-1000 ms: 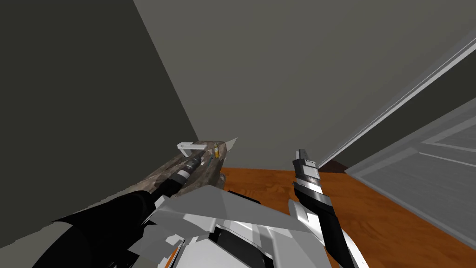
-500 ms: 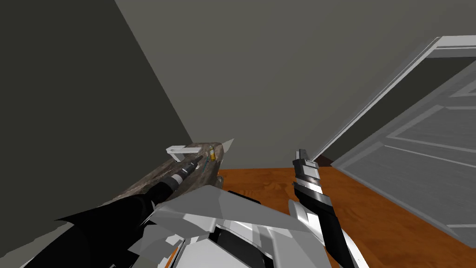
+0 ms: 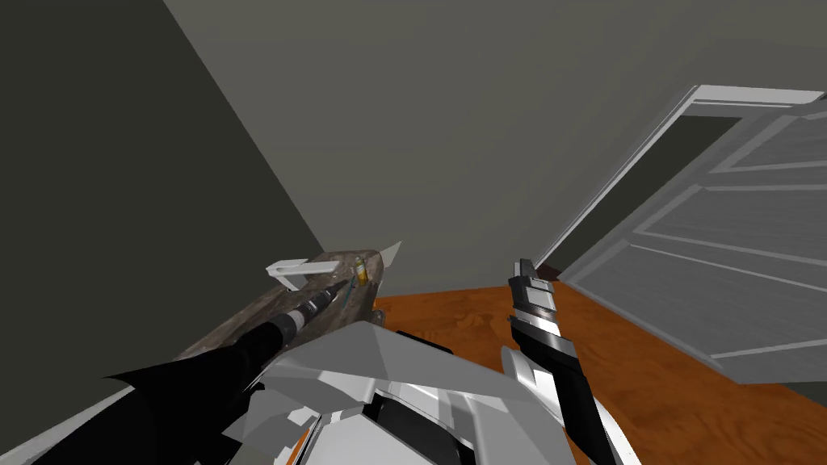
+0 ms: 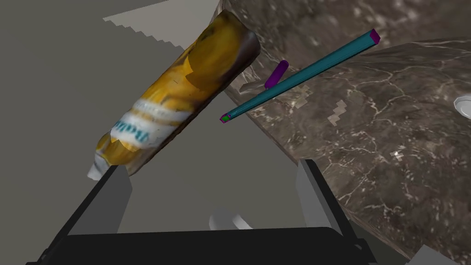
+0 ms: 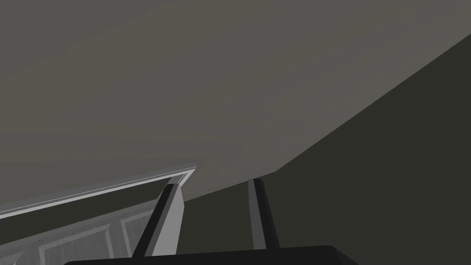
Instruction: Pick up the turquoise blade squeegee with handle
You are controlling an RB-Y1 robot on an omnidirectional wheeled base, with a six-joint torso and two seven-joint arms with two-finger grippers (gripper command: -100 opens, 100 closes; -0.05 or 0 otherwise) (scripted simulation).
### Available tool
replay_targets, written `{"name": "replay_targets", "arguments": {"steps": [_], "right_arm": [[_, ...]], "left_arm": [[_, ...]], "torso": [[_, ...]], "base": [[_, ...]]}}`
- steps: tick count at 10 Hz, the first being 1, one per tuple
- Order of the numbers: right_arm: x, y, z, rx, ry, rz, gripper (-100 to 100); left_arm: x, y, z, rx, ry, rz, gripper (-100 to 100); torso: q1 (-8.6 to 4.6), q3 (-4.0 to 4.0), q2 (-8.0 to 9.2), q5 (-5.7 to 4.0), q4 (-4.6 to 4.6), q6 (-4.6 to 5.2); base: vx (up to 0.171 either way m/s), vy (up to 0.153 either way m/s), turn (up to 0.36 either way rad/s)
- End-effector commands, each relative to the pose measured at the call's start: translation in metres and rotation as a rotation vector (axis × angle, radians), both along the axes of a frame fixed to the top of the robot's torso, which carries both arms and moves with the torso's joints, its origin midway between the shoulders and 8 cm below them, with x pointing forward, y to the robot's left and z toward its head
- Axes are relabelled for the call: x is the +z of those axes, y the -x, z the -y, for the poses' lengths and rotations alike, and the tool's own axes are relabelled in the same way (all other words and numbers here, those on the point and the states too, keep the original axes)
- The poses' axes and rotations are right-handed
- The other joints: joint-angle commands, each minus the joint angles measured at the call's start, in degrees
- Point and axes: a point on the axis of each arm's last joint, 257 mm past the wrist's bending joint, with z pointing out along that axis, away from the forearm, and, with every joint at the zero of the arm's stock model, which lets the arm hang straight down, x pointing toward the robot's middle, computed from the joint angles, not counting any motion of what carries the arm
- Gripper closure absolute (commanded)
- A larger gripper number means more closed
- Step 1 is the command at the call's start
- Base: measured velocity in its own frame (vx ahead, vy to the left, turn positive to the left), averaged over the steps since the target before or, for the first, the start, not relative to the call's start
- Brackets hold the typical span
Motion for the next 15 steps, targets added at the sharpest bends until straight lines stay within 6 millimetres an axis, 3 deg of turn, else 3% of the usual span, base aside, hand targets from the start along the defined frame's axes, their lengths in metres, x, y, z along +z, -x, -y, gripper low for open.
{"name": "replay_targets", "arguments": {"steps": [1, 2, 8, 15], "right_arm": [[0.000, 0.000, 0.000, 0.000, 0.000, 0.000, 0], [0.000, 0.000, 0.000, 0.000, 0.000, 0.000, 0], [0.000, 0.000, 0.000, 0.000, 0.000, 0.000, 0], [0.000, 0.000, 0.000, 0.000, 0.000, 0.000, 0]], "left_arm": [[-0.013, 0.015, -0.012, 0.009, -0.026, -0.093, -100], [-0.015, 0.017, -0.011, 0.004, -0.028, -0.103, -100], [-0.047, 0.071, -0.037, -0.003, -0.109, -0.395, -100], [-0.067, 0.122, -0.046, -0.030, -0.158, -0.639, -100]], "torso": [[0.00, 0.00, 0.00, 0.00, 0.00, 0.00], [0.01, -0.02, -0.03, 0.00, -0.01, 0.01], [-0.02, -0.03, -0.05, 0.00, -0.01, 0.01], [0.00, 0.01, 0.02, 0.01, 0.01, -0.03]], "base": [[0.048, 0.003, -0.208], [0.037, 0.006, -0.074], [0.043, 0.003, -0.154], [0.034, 0.012, -0.103]]}}
